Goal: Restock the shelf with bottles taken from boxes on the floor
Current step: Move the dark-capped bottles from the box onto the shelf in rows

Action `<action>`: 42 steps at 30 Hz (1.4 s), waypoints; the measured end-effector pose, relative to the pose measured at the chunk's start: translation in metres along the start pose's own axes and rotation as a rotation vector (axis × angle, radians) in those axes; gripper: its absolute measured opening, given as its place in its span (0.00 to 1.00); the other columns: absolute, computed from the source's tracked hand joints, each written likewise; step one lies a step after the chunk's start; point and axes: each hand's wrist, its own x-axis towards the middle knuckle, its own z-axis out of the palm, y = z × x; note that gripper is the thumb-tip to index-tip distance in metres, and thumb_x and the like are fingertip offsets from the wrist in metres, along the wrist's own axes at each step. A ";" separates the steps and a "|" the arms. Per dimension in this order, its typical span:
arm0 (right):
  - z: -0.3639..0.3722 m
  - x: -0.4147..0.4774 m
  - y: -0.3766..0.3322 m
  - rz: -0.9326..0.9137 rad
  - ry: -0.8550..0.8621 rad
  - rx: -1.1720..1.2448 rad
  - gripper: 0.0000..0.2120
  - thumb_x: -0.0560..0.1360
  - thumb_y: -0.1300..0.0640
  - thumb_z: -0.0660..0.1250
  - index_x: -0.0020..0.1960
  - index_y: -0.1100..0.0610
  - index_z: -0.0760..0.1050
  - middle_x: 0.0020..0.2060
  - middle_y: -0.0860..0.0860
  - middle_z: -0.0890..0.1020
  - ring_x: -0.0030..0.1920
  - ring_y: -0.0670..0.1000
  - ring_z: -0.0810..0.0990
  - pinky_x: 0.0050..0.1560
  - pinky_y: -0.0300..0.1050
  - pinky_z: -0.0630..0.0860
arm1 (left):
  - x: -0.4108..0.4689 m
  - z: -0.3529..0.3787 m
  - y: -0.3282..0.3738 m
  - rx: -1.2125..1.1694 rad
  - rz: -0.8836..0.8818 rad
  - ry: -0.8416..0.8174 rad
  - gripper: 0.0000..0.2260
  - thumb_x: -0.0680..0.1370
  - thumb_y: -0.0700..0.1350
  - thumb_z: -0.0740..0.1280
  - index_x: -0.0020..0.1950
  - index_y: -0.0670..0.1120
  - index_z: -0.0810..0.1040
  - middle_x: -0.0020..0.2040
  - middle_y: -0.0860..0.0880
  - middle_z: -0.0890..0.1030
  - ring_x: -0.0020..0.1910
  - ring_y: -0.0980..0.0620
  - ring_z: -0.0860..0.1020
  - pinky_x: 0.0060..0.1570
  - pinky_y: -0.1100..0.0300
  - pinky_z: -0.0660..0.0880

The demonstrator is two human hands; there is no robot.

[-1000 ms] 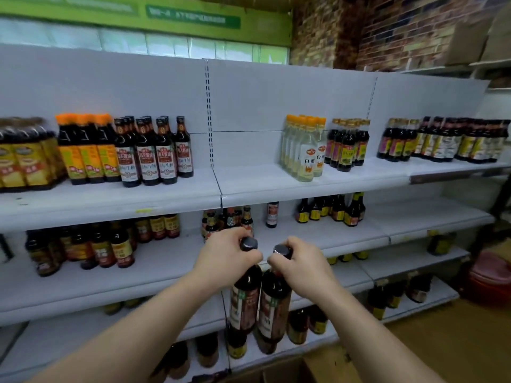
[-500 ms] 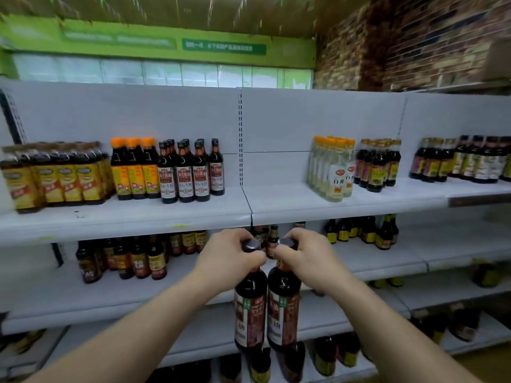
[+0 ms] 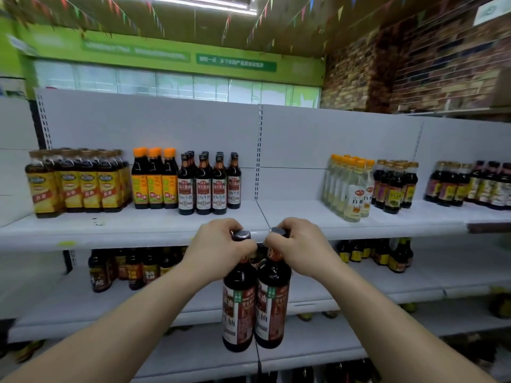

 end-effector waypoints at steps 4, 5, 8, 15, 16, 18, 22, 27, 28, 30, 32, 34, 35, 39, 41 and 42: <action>0.015 0.017 -0.022 0.001 0.028 0.012 0.09 0.73 0.47 0.71 0.42 0.53 0.79 0.37 0.49 0.82 0.39 0.51 0.80 0.37 0.48 0.71 | 0.017 -0.022 -0.013 -0.042 0.021 0.014 0.09 0.64 0.56 0.70 0.39 0.53 0.80 0.35 0.52 0.82 0.36 0.52 0.80 0.38 0.52 0.78; 0.019 0.022 -0.028 0.000 0.032 0.010 0.09 0.73 0.47 0.72 0.42 0.52 0.80 0.37 0.49 0.82 0.39 0.50 0.80 0.36 0.47 0.71 | 0.022 -0.027 -0.016 -0.041 0.031 0.019 0.08 0.66 0.55 0.71 0.39 0.52 0.80 0.35 0.52 0.81 0.36 0.52 0.79 0.37 0.53 0.77; 0.034 0.037 -0.044 0.013 0.038 0.011 0.10 0.73 0.47 0.72 0.43 0.53 0.81 0.36 0.49 0.82 0.39 0.50 0.80 0.38 0.47 0.73 | 0.037 -0.045 -0.028 0.001 0.070 0.037 0.06 0.69 0.52 0.72 0.39 0.51 0.78 0.36 0.52 0.79 0.36 0.53 0.77 0.34 0.58 0.72; 0.070 0.080 -0.072 0.023 0.077 -0.017 0.11 0.72 0.46 0.72 0.41 0.53 0.80 0.34 0.50 0.82 0.33 0.48 0.77 0.34 0.46 0.72 | 0.083 -0.080 -0.065 -0.009 0.132 0.020 0.09 0.69 0.52 0.72 0.36 0.49 0.76 0.30 0.53 0.76 0.29 0.54 0.73 0.31 0.58 0.70; 0.074 0.087 -0.076 0.023 0.088 -0.030 0.11 0.72 0.45 0.72 0.41 0.53 0.79 0.34 0.50 0.82 0.33 0.48 0.77 0.34 0.45 0.71 | 0.091 -0.085 -0.070 -0.006 0.140 0.017 0.09 0.69 0.53 0.72 0.36 0.49 0.76 0.30 0.53 0.76 0.30 0.54 0.74 0.31 0.58 0.70; 0.082 0.100 -0.083 0.016 0.104 -0.027 0.11 0.73 0.46 0.72 0.41 0.53 0.80 0.34 0.51 0.82 0.32 0.47 0.76 0.34 0.45 0.71 | 0.107 -0.092 -0.079 0.011 0.163 0.018 0.09 0.68 0.54 0.72 0.37 0.50 0.77 0.31 0.52 0.77 0.31 0.54 0.74 0.31 0.57 0.70; 0.095 0.126 -0.097 -0.003 0.112 -0.047 0.12 0.74 0.47 0.71 0.42 0.57 0.80 0.31 0.49 0.77 0.30 0.47 0.71 0.32 0.43 0.66 | 0.135 -0.104 -0.088 0.031 0.178 0.040 0.10 0.70 0.54 0.73 0.38 0.49 0.78 0.33 0.51 0.78 0.32 0.53 0.74 0.32 0.56 0.70; 0.104 0.161 -0.100 -0.022 0.132 -0.048 0.15 0.74 0.48 0.71 0.44 0.62 0.81 0.31 0.51 0.76 0.30 0.48 0.69 0.33 0.45 0.66 | 0.165 -0.110 -0.095 0.002 0.182 0.049 0.10 0.70 0.55 0.72 0.40 0.49 0.79 0.34 0.49 0.79 0.33 0.52 0.75 0.33 0.56 0.70; 0.105 0.168 -0.100 -0.026 0.137 -0.048 0.15 0.74 0.49 0.71 0.43 0.62 0.80 0.30 0.50 0.76 0.29 0.48 0.69 0.32 0.45 0.65 | 0.170 -0.110 -0.096 -0.011 0.176 0.047 0.11 0.69 0.56 0.72 0.39 0.49 0.80 0.32 0.50 0.79 0.32 0.53 0.75 0.32 0.57 0.69; 0.107 0.183 -0.097 -0.037 0.143 -0.051 0.14 0.74 0.49 0.71 0.42 0.62 0.80 0.28 0.50 0.75 0.27 0.46 0.68 0.31 0.44 0.65 | 0.180 -0.109 -0.098 -0.041 0.159 0.039 0.13 0.65 0.59 0.70 0.38 0.49 0.79 0.28 0.54 0.76 0.29 0.56 0.73 0.31 0.58 0.67; 0.108 0.199 -0.094 -0.049 0.133 -0.056 0.14 0.74 0.49 0.70 0.42 0.62 0.81 0.28 0.53 0.77 0.26 0.45 0.68 0.29 0.43 0.66 | 0.190 -0.108 -0.100 -0.056 0.155 0.034 0.16 0.64 0.61 0.70 0.38 0.48 0.80 0.26 0.55 0.75 0.27 0.57 0.72 0.30 0.58 0.68; 0.109 0.215 -0.089 -0.073 0.118 -0.049 0.15 0.73 0.49 0.70 0.42 0.62 0.82 0.30 0.56 0.79 0.25 0.44 0.68 0.26 0.38 0.65 | 0.203 -0.105 -0.103 -0.037 0.154 0.051 0.14 0.66 0.59 0.71 0.39 0.48 0.81 0.29 0.52 0.78 0.29 0.55 0.74 0.31 0.55 0.70; 0.109 0.224 -0.087 -0.086 0.114 -0.044 0.15 0.73 0.49 0.71 0.42 0.62 0.82 0.29 0.56 0.78 0.25 0.44 0.68 0.25 0.37 0.64 | 0.210 -0.103 -0.105 -0.019 0.150 0.064 0.12 0.68 0.57 0.72 0.40 0.48 0.81 0.30 0.50 0.79 0.30 0.54 0.74 0.32 0.55 0.70; 0.108 0.258 -0.079 -0.130 0.100 -0.025 0.15 0.73 0.49 0.71 0.39 0.62 0.80 0.23 0.47 0.72 0.23 0.44 0.67 0.28 0.43 0.65 | 0.234 -0.098 -0.108 -0.034 0.152 0.102 0.18 0.63 0.62 0.69 0.39 0.48 0.81 0.31 0.46 0.79 0.28 0.54 0.72 0.32 0.54 0.69; 0.107 0.274 -0.077 -0.147 0.082 0.021 0.14 0.72 0.50 0.72 0.39 0.62 0.80 0.21 0.46 0.70 0.22 0.44 0.67 0.26 0.41 0.65 | 0.247 -0.096 -0.108 -0.022 0.135 0.123 0.18 0.63 0.62 0.68 0.38 0.48 0.81 0.29 0.47 0.77 0.27 0.54 0.72 0.32 0.54 0.69; 0.106 0.282 -0.076 -0.156 0.068 0.047 0.13 0.71 0.50 0.72 0.39 0.61 0.81 0.20 0.45 0.70 0.21 0.44 0.67 0.24 0.39 0.65 | 0.253 -0.096 -0.109 -0.019 0.127 0.140 0.16 0.64 0.61 0.69 0.37 0.49 0.81 0.28 0.49 0.76 0.27 0.54 0.71 0.33 0.54 0.69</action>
